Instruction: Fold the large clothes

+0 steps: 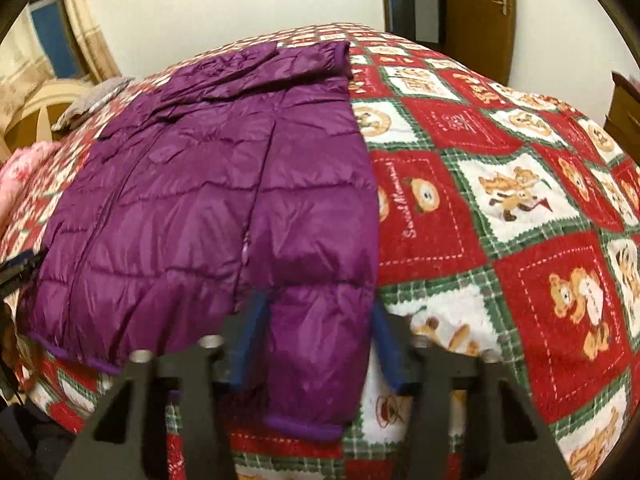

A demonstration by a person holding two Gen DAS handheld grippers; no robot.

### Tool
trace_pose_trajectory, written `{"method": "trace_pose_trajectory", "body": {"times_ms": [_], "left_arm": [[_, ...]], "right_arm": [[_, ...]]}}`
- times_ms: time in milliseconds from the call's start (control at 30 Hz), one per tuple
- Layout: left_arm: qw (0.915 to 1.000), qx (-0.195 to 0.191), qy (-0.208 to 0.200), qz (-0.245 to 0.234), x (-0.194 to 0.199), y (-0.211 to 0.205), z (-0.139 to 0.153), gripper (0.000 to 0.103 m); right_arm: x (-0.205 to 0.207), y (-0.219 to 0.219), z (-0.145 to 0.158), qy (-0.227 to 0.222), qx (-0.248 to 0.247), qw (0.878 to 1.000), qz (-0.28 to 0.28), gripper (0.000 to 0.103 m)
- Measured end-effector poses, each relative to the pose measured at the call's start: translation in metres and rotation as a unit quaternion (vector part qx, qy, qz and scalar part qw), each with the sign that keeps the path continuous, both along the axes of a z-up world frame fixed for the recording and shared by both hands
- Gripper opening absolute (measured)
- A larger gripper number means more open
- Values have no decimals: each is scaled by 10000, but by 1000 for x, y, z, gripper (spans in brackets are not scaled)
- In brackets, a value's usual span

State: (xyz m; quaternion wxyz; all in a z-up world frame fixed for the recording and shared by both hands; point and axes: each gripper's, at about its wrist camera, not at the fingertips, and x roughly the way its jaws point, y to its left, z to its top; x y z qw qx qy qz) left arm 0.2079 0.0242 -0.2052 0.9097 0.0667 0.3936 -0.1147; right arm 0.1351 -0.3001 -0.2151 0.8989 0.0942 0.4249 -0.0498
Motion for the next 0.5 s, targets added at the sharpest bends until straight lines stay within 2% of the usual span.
{"method": "trace_pose_trajectory", "body": {"times_ms": [67,100,200,400,500], "left_arm": [[9998,64,-169,-85,-5,-3,6,7],[9995,7,-287,-143,-8,-2,13,5],[9977,-142,-620,-244,-19,3,34,4],[9902,-353,-1261,-480,-42,12,87,3],[9872,-557,-1405,-510,-50,17,109,3]], "right_arm": [[-3,4,3,-56,162,9998,106,11],[-5,5,5,-75,158,9998,127,9],[-10,7,17,-260,209,9993,172,7],[-30,10,67,-850,311,9953,351,6],[-36,10,92,-1134,395,9918,438,6]]}}
